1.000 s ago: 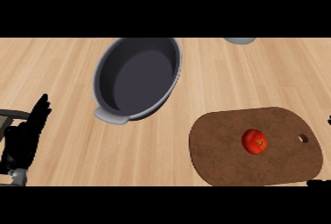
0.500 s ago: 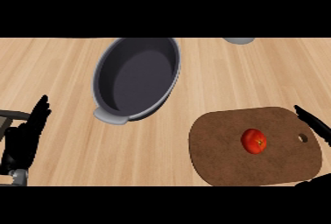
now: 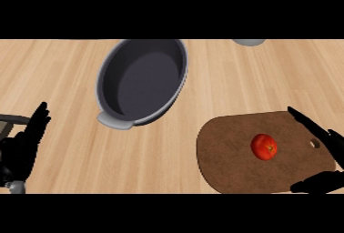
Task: Pick the tomato from the cutting board and place it in the pot
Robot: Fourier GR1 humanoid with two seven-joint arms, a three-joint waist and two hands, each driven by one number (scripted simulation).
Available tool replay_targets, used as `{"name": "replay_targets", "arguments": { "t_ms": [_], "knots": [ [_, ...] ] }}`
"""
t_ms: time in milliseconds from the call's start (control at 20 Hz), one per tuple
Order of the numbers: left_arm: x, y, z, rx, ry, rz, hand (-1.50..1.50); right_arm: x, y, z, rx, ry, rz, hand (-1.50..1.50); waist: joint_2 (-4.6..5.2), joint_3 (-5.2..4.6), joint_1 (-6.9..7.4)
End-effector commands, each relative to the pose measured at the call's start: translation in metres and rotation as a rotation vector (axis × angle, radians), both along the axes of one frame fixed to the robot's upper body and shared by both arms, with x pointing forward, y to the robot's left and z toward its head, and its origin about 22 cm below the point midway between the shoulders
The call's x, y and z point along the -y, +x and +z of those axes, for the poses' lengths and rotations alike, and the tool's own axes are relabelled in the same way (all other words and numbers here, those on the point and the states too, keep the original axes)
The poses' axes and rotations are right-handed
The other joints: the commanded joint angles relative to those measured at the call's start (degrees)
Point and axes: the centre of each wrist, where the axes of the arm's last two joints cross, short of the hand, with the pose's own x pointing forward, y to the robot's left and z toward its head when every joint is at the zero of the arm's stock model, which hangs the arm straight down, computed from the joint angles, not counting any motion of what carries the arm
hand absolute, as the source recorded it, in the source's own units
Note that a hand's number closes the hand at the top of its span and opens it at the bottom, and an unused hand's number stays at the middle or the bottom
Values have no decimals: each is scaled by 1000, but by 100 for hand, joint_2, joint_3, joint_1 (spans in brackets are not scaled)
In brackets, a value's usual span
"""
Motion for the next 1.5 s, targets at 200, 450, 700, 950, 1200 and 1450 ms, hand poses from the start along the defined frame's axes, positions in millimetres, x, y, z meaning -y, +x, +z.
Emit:
{"name": "replay_targets", "arguments": {
  "t_ms": [200,450,700,950,1200,1450],
  "knots": [
    [-2,2,3,7,-6,-7,0,-24,17,1,-51,-50,18,-150,3,0,-1],
    [12,14,-5,-2,0,4,0,-22,22,-18,-63,-68,12,-150,6,0,-9],
    [-1,-7,10,-7,3,0,0,-22,26,-33,-101,-96,-14,-150,2,1,12],
    [-2,3,3,-2,-11,1,0,-49,46,-39,-87,-67,-3,-150,4,1,8],
    [5,-6,-6,-9,-9,-13,0,-46,33,-49,-93,-85,45,-150,1,1,4],
    [-2,2,6,-7,-7,5,0,-47,40,-49,-11,-118,72,150,2,1,-1]
  ]
}}
